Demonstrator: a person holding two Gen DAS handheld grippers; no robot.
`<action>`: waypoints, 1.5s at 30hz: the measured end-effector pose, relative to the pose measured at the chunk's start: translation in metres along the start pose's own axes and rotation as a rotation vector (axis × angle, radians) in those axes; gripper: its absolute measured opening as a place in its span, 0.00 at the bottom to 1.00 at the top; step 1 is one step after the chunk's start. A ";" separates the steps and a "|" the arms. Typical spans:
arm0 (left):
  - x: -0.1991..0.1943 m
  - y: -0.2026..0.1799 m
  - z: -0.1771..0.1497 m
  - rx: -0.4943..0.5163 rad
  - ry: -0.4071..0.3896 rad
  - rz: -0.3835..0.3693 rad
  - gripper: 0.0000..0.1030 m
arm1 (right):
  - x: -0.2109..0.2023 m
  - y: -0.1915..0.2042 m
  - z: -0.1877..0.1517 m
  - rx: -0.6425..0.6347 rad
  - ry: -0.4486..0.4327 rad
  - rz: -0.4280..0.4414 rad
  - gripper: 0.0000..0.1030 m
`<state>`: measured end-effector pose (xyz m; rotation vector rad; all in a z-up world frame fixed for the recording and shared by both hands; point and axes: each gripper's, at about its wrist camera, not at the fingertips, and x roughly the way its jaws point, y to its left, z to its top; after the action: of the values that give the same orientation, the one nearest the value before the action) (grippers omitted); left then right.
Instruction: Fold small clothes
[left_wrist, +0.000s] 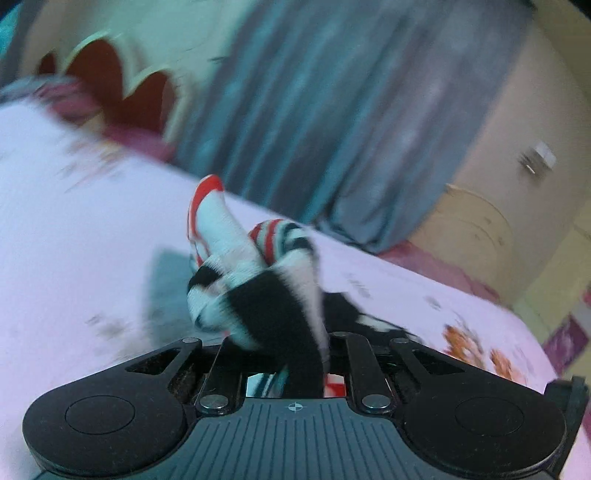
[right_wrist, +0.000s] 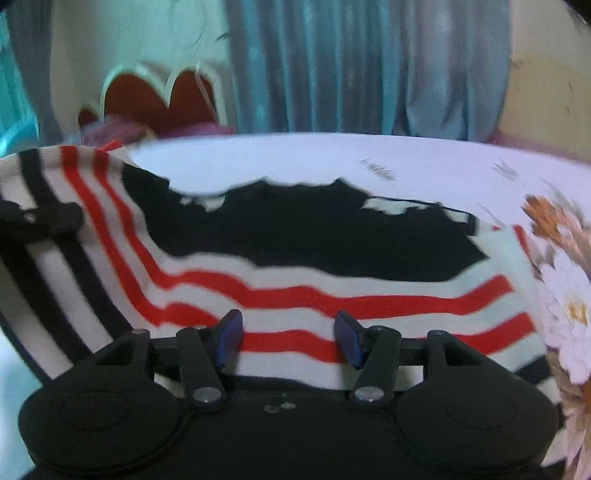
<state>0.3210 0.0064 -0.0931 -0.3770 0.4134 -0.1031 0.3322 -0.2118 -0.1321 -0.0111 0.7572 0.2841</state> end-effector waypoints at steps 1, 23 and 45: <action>0.004 -0.019 0.001 0.046 0.002 -0.022 0.14 | -0.008 -0.011 0.002 0.028 -0.013 0.007 0.53; -0.018 -0.152 -0.090 0.458 0.203 -0.211 0.78 | -0.064 -0.152 0.005 0.415 0.020 0.232 0.65; 0.005 -0.083 -0.029 0.231 0.104 -0.017 0.78 | -0.076 -0.124 0.020 0.206 -0.108 0.066 0.20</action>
<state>0.3118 -0.0810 -0.0887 -0.1483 0.4955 -0.1855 0.3250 -0.3476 -0.0771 0.2221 0.6768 0.2659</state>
